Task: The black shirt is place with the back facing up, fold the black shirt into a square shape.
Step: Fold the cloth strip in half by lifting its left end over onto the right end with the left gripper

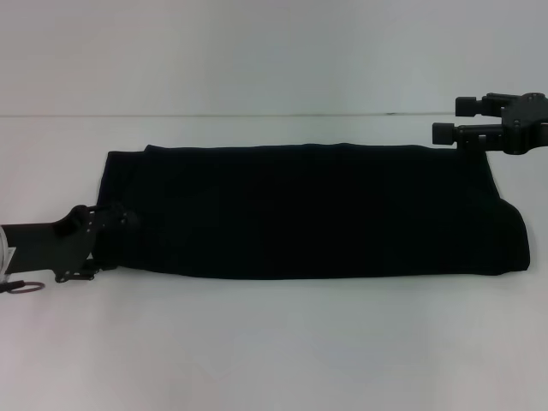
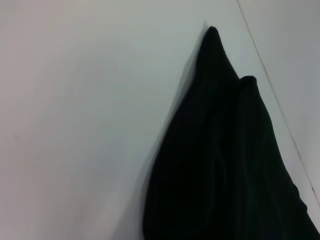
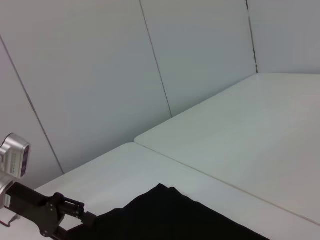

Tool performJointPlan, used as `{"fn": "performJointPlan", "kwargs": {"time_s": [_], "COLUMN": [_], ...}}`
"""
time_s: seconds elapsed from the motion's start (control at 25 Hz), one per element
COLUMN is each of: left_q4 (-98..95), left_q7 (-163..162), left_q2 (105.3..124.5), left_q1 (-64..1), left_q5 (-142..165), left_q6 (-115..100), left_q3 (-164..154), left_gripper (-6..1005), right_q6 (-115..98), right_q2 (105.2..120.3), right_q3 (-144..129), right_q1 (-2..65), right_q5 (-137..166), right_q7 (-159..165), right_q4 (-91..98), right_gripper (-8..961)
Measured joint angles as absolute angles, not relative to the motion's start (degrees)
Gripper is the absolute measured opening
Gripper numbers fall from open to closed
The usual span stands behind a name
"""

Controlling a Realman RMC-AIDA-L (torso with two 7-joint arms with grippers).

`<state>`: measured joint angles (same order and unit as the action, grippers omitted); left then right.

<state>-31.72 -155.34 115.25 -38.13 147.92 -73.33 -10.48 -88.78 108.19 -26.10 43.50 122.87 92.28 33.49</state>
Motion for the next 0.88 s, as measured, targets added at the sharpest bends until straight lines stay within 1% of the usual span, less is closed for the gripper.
{"fn": "performJointPlan", "kwargs": {"time_s": [0.88], "left_q4": [-31.4], "left_q7": [-153.5], "left_q2": [115.22], "left_q1": [-38.5], "left_q5": [147.9], "left_q6": [-73.6], "left_q3": [-10.7], "left_gripper": [731], "right_q6": [-88.9], "right_q2": [108.10], "right_q3": [-26.5], "right_q1": [43.1], "right_q5": [121.5], "right_q7": [92.3], "right_q4": [33.6], "right_gripper": [927]}}
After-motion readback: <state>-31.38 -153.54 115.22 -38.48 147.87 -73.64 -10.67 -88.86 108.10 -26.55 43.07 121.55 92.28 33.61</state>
